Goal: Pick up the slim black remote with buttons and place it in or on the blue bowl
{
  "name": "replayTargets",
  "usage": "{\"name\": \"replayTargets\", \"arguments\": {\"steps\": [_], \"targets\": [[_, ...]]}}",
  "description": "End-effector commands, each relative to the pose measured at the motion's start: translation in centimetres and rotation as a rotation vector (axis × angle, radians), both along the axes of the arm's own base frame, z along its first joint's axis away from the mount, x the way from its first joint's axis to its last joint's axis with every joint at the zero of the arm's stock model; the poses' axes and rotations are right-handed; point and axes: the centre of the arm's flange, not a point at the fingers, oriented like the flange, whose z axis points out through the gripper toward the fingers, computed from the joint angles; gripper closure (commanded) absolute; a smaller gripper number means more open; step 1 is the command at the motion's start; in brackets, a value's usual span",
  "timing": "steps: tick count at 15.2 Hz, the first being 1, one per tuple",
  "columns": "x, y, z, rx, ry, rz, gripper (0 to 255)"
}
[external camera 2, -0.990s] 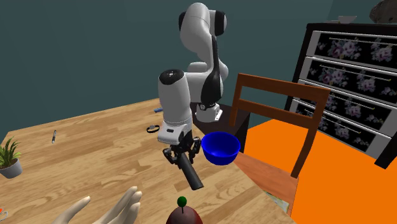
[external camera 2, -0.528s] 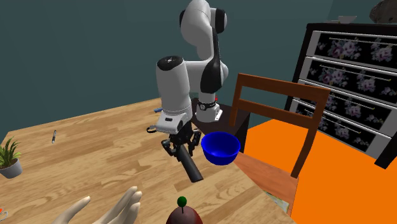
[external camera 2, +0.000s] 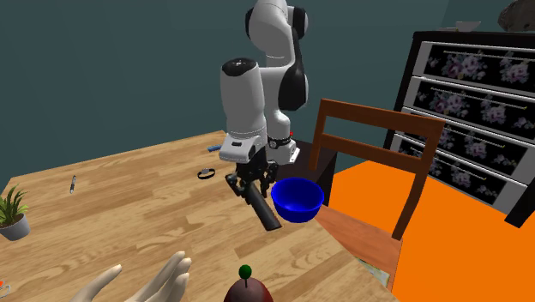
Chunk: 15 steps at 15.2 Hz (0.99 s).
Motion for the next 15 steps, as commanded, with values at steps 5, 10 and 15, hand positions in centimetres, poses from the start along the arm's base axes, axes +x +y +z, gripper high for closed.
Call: {"name": "replayTargets", "arguments": {"steps": [5, 10, 15], "targets": [[-7.7, 1.7, -0.3, 0.0, 0.0, 0.0, 255], [-14.1, 3.2, -0.6, 0.0, 0.0, 0.0, 255], [-16.9, 3.8, -2.3, 0.0, 0.0, 0.0, 255]]}}
